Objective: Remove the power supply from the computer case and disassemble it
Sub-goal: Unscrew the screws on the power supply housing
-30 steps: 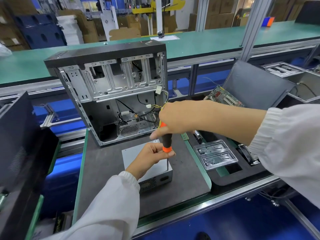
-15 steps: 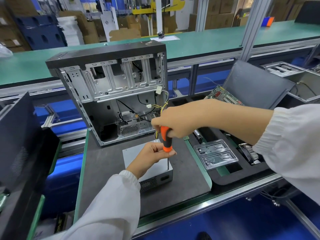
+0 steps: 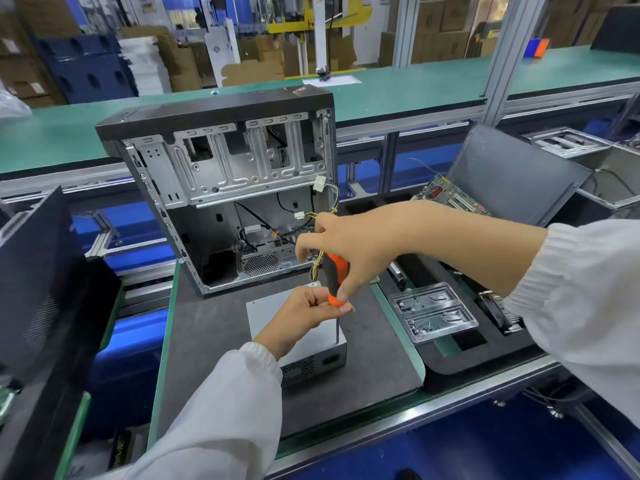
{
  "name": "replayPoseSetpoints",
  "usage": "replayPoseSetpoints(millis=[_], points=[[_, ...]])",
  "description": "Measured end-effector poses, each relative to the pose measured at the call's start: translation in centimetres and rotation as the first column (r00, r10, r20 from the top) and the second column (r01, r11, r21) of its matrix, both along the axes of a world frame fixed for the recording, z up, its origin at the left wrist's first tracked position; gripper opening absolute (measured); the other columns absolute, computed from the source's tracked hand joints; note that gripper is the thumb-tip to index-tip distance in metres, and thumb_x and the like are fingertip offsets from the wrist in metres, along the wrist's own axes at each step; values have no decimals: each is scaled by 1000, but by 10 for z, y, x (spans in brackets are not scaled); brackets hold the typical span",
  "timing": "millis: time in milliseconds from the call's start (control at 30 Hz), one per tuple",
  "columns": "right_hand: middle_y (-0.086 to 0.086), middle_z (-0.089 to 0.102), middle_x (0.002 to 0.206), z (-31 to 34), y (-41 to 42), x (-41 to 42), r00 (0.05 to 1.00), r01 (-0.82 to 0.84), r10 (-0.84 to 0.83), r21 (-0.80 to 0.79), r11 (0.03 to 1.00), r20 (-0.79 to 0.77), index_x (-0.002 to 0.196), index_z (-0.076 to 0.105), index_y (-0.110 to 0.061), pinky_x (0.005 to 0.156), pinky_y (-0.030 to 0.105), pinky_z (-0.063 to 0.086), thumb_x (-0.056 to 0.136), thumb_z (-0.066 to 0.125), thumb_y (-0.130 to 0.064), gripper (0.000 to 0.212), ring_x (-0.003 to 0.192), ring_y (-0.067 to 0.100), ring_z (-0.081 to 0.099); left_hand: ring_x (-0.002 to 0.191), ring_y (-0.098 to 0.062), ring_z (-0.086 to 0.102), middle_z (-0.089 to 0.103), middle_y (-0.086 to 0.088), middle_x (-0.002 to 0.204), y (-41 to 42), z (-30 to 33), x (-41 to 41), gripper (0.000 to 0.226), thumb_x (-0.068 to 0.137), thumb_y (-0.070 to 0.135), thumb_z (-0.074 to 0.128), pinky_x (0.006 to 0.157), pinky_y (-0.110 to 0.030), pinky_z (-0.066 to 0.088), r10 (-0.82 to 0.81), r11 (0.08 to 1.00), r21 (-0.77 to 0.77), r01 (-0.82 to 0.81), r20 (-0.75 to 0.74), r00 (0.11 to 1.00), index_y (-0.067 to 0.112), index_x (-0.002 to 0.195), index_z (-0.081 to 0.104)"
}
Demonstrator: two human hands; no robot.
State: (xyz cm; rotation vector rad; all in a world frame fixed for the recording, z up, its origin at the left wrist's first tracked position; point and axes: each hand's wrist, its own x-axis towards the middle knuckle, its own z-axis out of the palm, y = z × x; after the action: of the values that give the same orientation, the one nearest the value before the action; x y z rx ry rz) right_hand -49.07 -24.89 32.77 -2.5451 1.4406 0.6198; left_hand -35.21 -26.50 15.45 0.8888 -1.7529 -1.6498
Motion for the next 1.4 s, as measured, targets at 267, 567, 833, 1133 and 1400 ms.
replayPoseSetpoints(millis=[267,567,833,1133,1400], points=[[9,49,109,-10,-2,4,1000,0,-2,-99,995,-18,106,47,-16,63,33,44,94,55,-32,21,83,24,53,64,-17,22,35,-24,70,0,1,0,11,79,32,77,55,-20,22,-3,1000,-21,4,24,1000,21,79,77],[3,53,65,-8,5,6,996,81,-89,-236,968,-25,82,52,-8,54,31,47,88,46,-64,57,51,20,56,64,-7,39,61,-12,84,-1,2,0,12,85,20,73,56,-13,30,-15,1000,-18,16,46,999,28,78,76],[6,47,103,0,-2,3,993,115,-115,22,993,0,121,38,-23,69,37,57,77,65,-62,66,76,26,68,66,-14,41,64,-8,83,-3,1,-2,9,85,17,74,56,-16,28,-15,1000,-7,16,56,998,23,78,74],[6,39,117,6,-10,0,1000,-20,22,106,994,-15,129,40,-35,75,39,54,83,69,-31,55,86,24,59,69,-26,21,38,-20,69,-6,2,-2,7,83,21,76,55,-18,22,-16,1000,-5,16,52,999,20,77,76],[7,55,81,-9,-2,5,994,75,-87,-185,980,-59,81,48,-9,49,27,46,95,47,-50,43,53,19,60,59,-11,28,40,-16,65,-8,-2,-1,11,85,18,75,52,-11,26,-51,999,-14,52,44,998,7,84,73]])
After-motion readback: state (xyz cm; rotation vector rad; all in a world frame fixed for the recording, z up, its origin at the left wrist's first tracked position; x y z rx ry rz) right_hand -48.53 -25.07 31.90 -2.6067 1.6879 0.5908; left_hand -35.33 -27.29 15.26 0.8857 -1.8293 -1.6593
